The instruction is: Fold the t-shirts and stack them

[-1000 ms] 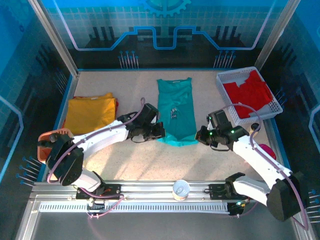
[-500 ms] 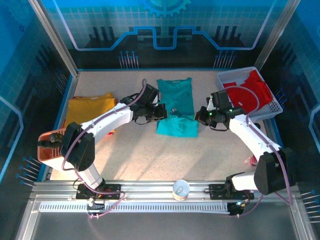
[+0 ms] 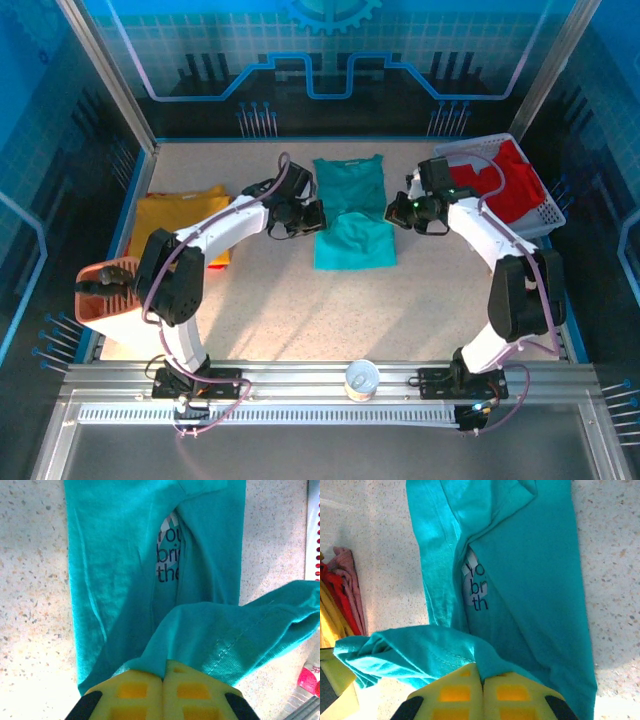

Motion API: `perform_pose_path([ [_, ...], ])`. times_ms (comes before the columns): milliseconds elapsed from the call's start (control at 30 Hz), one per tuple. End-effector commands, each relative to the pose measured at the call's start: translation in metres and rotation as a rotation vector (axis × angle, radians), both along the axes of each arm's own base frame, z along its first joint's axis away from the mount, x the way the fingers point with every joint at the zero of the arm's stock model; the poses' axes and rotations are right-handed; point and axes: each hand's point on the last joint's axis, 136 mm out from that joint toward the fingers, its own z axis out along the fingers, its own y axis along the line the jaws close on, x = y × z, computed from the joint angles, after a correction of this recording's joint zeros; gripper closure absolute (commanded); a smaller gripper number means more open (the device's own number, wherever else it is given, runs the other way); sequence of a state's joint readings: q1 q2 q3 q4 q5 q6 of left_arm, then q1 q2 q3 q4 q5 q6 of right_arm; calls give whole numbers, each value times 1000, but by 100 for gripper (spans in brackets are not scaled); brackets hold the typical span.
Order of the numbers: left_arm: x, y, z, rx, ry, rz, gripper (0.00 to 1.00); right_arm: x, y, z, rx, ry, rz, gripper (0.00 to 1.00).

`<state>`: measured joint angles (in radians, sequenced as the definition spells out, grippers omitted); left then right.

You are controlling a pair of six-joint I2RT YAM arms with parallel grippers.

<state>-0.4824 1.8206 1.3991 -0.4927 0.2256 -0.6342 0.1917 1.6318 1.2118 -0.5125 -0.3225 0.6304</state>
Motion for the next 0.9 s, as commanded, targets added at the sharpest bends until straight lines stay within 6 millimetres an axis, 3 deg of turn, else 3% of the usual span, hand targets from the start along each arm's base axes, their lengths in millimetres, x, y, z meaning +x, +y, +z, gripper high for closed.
perform_pose_path([
  [0,11,-1,4,-4,-18,-23,100,15,-1,5,19,-26,12,100],
  [867,61,4,-18,-12,-29,-30,99,53,-4,-19,42,6,3,100],
])
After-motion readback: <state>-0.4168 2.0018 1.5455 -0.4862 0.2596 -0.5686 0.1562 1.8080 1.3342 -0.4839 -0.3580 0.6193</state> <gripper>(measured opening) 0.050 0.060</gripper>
